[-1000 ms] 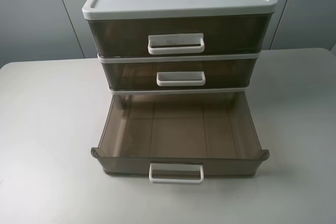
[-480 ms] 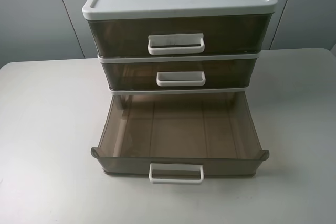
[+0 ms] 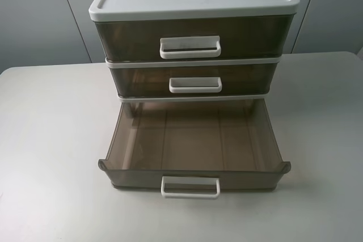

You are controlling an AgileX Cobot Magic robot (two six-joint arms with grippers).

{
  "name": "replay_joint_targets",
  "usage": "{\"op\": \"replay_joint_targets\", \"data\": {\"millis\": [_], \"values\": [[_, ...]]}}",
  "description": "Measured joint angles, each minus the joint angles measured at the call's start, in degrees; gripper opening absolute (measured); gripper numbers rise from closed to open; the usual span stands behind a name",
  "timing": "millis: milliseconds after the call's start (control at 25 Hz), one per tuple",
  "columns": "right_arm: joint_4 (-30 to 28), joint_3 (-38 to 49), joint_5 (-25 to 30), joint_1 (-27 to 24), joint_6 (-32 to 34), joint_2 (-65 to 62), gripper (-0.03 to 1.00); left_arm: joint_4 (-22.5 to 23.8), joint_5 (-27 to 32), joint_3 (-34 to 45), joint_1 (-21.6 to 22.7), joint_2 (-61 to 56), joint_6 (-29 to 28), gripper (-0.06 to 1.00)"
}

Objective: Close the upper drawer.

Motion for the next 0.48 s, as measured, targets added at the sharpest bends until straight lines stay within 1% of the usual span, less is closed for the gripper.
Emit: {"op": "replay_joint_targets", "data": {"millis": [80,160,200,320,480], "values": [[0.75,0.00,0.00,-1.50,-0.79,0.00,0.68,0.00,0.00,0.00,0.00,0.00,0.00,0.74],[0.72,0.00,0.00,-4.79,-0.79,0.00,0.68,0.00,0.00,0.00,0.00,0.00,0.00,0.74],[0.72,0.05,0.00,-7.33,-0.79,0.00,0.68,0.00,0.00,0.00,0.00,0.00,0.00,0.74],[0.72,0.05,0.00,-16.53,-0.79,0.00,0.68,0.00,0.00,0.00,0.00,0.00,0.00,0.74],[0.72,0.05,0.00,-31.58,-0.79,0.00,0.68,0.00,0.00,0.00,0.00,0.00,0.00,0.74]]}}
